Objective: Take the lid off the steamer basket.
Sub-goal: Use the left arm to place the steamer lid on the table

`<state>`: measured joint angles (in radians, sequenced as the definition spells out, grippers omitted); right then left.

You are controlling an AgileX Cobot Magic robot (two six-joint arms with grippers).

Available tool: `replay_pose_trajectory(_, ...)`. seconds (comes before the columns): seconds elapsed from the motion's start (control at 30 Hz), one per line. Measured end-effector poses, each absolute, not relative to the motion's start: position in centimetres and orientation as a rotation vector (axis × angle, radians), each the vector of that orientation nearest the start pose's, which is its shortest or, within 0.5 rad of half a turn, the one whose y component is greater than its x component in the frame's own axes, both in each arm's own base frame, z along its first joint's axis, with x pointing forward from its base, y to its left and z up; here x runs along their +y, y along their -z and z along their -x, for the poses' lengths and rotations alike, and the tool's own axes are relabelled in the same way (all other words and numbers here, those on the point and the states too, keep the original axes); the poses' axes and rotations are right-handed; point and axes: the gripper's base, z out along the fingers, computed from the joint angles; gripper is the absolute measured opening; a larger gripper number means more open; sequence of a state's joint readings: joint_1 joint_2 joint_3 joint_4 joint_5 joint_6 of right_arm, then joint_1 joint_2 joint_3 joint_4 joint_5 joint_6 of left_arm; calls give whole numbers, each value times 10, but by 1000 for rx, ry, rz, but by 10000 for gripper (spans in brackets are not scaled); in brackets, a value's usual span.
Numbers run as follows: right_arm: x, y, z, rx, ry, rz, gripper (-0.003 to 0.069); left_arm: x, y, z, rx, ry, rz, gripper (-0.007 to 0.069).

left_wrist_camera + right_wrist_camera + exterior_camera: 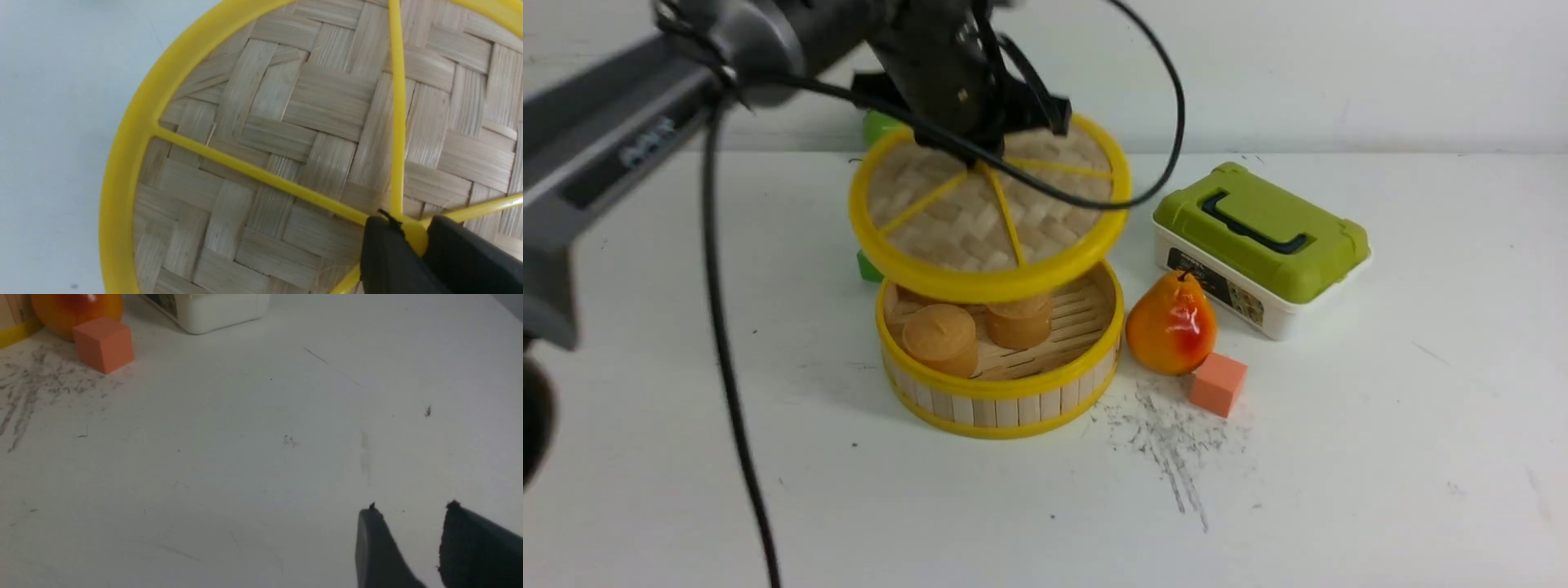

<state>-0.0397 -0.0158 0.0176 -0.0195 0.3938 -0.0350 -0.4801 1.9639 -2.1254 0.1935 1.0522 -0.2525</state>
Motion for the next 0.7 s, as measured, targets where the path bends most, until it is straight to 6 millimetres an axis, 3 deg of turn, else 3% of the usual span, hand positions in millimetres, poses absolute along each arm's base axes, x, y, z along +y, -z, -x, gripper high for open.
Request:
replay_pose_trajectory(0.13, -3, -173, -52, 1880, 71, 7, 240, -160, -437, -368, 2256, 19, -273, 94)
replay_pose_trajectory(0.17, -3, -173, -52, 1880, 71, 7, 240, -160, -436, -368, 2259, 15, -274, 94)
replay_pose_trajectory(0.23, -3, -173, -52, 1880, 71, 7, 240, -140, -444, -357, 2264, -6, -215, 94)
replay_pose_trajectory(0.3, -3, -173, -52, 1880, 71, 7, 240, -111, -436, -352, 2303, -34, -105, 94)
replay_pose_trajectory(0.4, -3, -173, -52, 1880, 71, 7, 240, -74, -402, -353, 2364, -64, 63, 94)
replay_pose_trajectory(0.5, -3, -173, -52, 1880, 71, 7, 240, -38, -352, -361, 2380, -76, 231, 94)
replay_pose_trajectory(0.63, -3, -173, -52, 1880, 71, 7, 240, -16, -285, -370, 2449, -71, 356, 94)
replay_pose_trajectory(0.7, -3, -173, -52, 1880, 71, 7, 240, -12, -263, -375, 2473, -66, 382, 94)
